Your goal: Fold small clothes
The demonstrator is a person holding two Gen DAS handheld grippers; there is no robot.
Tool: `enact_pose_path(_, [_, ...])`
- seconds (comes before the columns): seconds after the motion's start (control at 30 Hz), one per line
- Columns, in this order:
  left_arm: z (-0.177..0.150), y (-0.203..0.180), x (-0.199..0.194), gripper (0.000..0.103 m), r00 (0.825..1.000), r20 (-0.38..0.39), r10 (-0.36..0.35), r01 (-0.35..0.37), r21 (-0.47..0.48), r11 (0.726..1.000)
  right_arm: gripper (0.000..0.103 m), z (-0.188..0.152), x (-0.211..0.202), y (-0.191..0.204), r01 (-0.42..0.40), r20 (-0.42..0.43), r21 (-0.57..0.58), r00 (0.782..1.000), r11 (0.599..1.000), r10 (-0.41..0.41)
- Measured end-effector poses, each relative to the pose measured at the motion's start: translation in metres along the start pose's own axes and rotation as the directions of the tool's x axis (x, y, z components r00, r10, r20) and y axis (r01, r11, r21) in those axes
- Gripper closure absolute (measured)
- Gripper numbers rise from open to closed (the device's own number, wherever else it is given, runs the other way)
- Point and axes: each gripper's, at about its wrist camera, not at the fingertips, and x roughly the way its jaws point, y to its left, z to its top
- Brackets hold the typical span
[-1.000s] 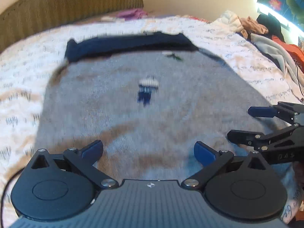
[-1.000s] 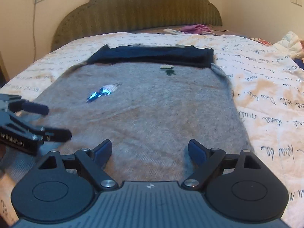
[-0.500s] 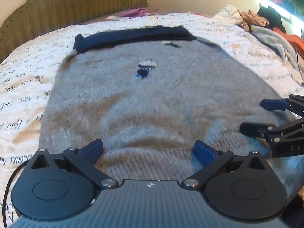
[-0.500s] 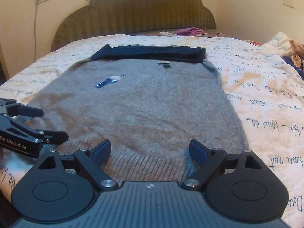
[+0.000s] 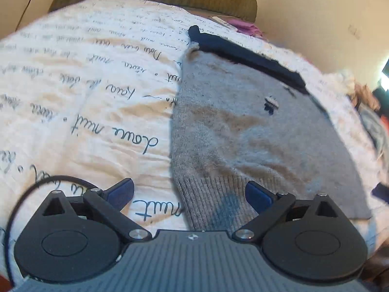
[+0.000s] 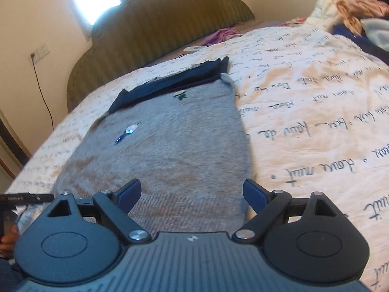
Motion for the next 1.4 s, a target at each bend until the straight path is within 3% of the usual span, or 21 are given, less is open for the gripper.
enact_pose_path(0.1, [0.004, 0.007, -0.002, 0.005, 0.994, -0.028, -0.109, 0.106, -0.073, 0.992, 0.011, 0.0, 0.003, -0.022, 0.029, -0.056, 0.057, 0.998, 0.998, -0.026])
enact_pose_path(0.2, [0.005, 0.008, 0.001, 0.013, 0.976, -0.051, -0.213, 0.204, -0.142, 0.968, 0.012, -0.005, 0.012, -0.042, 0.065, -0.115, 0.111, 0.992, 0.992, -0.052])
enact_pose_path(0.23, [0.004, 0.007, 0.003, 0.02, 0.966, -0.057, -0.25, 0.238, -0.163, 0.957, 0.012, -0.007, 0.012, -0.047, 0.045, -0.12, 0.134, 0.992, 0.99, -0.029])
enact_pose_path(0.33, [0.002, 0.005, 0.009, 0.028, 0.956, -0.074, -0.282, 0.266, -0.182, 0.947, 0.012, -0.007, 0.011, -0.06, -0.043, -0.12, 0.227, 0.99, 0.973, 0.072])
enact_pose_path(0.47, [0.001, 0.003, 0.012, 0.041, 0.952, -0.094, -0.291, 0.273, -0.167, 0.947, 0.014, -0.006, 0.015, -0.079, -0.212, -0.152, 0.387, 0.945, 0.897, 0.289])
enact_pose_path(0.5, [0.002, 0.004, 0.014, 0.043, 0.949, -0.104, -0.297, 0.278, -0.163, 0.947, 0.018, -0.007, 0.017, -0.082, -0.239, -0.163, 0.418, 0.929, 0.876, 0.331])
enact_pose_path(0.57, [0.0, 0.004, 0.017, 0.058, 0.949, -0.115, -0.295, 0.278, -0.14, 0.95, 0.027, -0.01, 0.02, -0.083, -0.261, -0.183, 0.449, 0.909, 0.854, 0.374])
enact_pose_path(0.67, [-0.003, 0.002, 0.018, 0.059, 0.948, -0.12, -0.295, 0.284, -0.102, 0.953, 0.041, -0.013, 0.028, -0.081, -0.271, -0.202, 0.474, 0.892, 0.837, 0.404])
enact_pose_path(0.77, [-0.002, 0.002, 0.02, 0.062, 0.946, -0.127, -0.298, 0.288, -0.09, 0.953, 0.068, -0.011, 0.041, -0.082, -0.257, -0.218, 0.496, 0.888, 0.829, 0.405])
enact_pose_path(0.8, [-0.002, 0.002, 0.02, 0.065, 0.948, -0.132, -0.289, 0.28, -0.087, 0.956, 0.083, -0.012, 0.045, -0.084, -0.243, -0.225, 0.504, 0.889, 0.828, 0.398])
enact_pose_path(0.83, [-0.001, 0.003, 0.021, 0.076, 0.952, -0.136, -0.275, 0.266, -0.082, 0.96, 0.096, -0.014, 0.049, -0.087, -0.232, -0.232, 0.515, 0.889, 0.825, 0.395])
enact_pose_path(0.87, [-0.001, 0.005, 0.021, 0.092, 0.954, -0.143, -0.263, 0.253, -0.084, 0.964, 0.098, -0.017, 0.051, -0.092, -0.228, -0.235, 0.529, 0.887, 0.818, 0.399])
enact_pose_path(0.9, [0.0, 0.008, 0.023, 0.099, 0.955, -0.151, -0.254, 0.242, -0.096, 0.966, 0.098, -0.018, 0.053, -0.096, -0.235, -0.225, 0.544, 0.884, 0.805, 0.41])
enact_pose_path(0.97, [0.001, 0.012, 0.024, 0.1, 0.953, -0.151, -0.263, 0.247, -0.118, 0.962, 0.098, -0.018, 0.052, -0.096, -0.239, -0.222, 0.54, 0.885, 0.807, 0.41])
enact_pose_path(1.17, [0.017, 0.007, -0.01, 0.1, 0.963, -0.132, -0.236, 0.234, -0.032, 0.972, 0.099, 0.007, 0.024, -0.084, -0.21, -0.258, 0.401, 0.908, 0.892, 0.329])
enact_pose_path(1.27, [0.014, 0.019, -0.003, 0.099, 0.969, -0.189, -0.157, 0.16, 0.001, 0.987, 0.099, 0.013, 0.011, -0.093, -0.147, -0.301, 0.361, 0.916, 0.921, 0.264])
enact_pose_path(1.3, [0.01, 0.024, 0.007, 0.097, 0.965, -0.222, -0.138, 0.138, -0.015, 0.99, 0.1, 0.006, 0.017, -0.097, -0.117, -0.344, 0.363, 0.905, 0.925, 0.249])
enact_pose_path(1.33, [0.009, 0.029, 0.009, 0.095, 0.966, -0.209, -0.152, 0.149, -0.029, 0.988, 0.1, 0.0, 0.023, -0.101, -0.117, -0.357, 0.379, 0.897, 0.918, 0.261])
enact_pose_path(1.4, [0.014, 0.029, 0.006, 0.094, 0.961, -0.224, -0.159, 0.158, -0.025, 0.987, 0.099, -0.004, 0.026, -0.108, -0.147, -0.319, 0.428, 0.899, 0.892, 0.301])
